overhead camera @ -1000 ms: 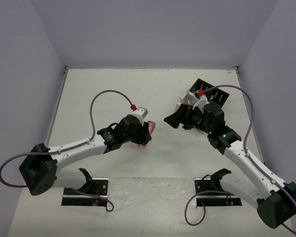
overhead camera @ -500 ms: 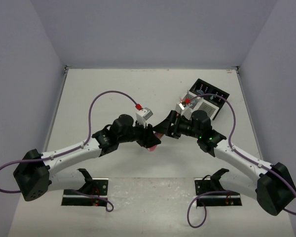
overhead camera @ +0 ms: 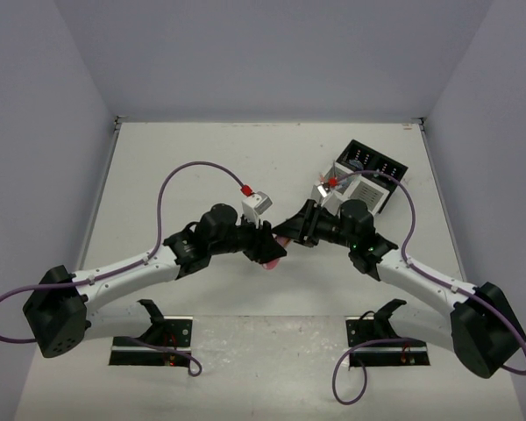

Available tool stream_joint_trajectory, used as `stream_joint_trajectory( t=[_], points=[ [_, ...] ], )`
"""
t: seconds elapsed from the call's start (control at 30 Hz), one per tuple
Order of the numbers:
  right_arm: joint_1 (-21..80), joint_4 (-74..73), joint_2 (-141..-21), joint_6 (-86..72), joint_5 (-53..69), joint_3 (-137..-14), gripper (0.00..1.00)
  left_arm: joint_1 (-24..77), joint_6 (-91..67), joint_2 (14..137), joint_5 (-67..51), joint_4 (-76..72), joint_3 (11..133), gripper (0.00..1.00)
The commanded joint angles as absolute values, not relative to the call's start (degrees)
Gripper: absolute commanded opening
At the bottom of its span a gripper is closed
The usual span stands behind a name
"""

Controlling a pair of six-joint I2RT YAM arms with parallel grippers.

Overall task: Sort the stationery into containers
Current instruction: Place the stationery in the storage box.

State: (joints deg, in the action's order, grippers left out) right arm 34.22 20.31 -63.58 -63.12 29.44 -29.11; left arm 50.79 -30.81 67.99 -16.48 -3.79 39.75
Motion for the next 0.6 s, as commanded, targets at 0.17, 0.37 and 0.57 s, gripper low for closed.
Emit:
stream_joint_trajectory(
  t=[0.17,0.37,0.57],
  points=[
    [34.6,28.1,-54.6,-71.1,24.6,-25.6,0.00,50.7,-30.0,65.9,-11.5,-3.4,42.2,0.80],
    [33.6,32.6,-47.7,-78.6,19.8,-20.9,0.00,50.6,-30.7,62.0,-16.2,-8.6,38.5,1.00],
    [33.7,36.3,-42.6,-82.4,19.6,-20.1,0.00,50.6,-35.1,58.0,-21.2,-22.5,34.4,0.99]
  ],
)
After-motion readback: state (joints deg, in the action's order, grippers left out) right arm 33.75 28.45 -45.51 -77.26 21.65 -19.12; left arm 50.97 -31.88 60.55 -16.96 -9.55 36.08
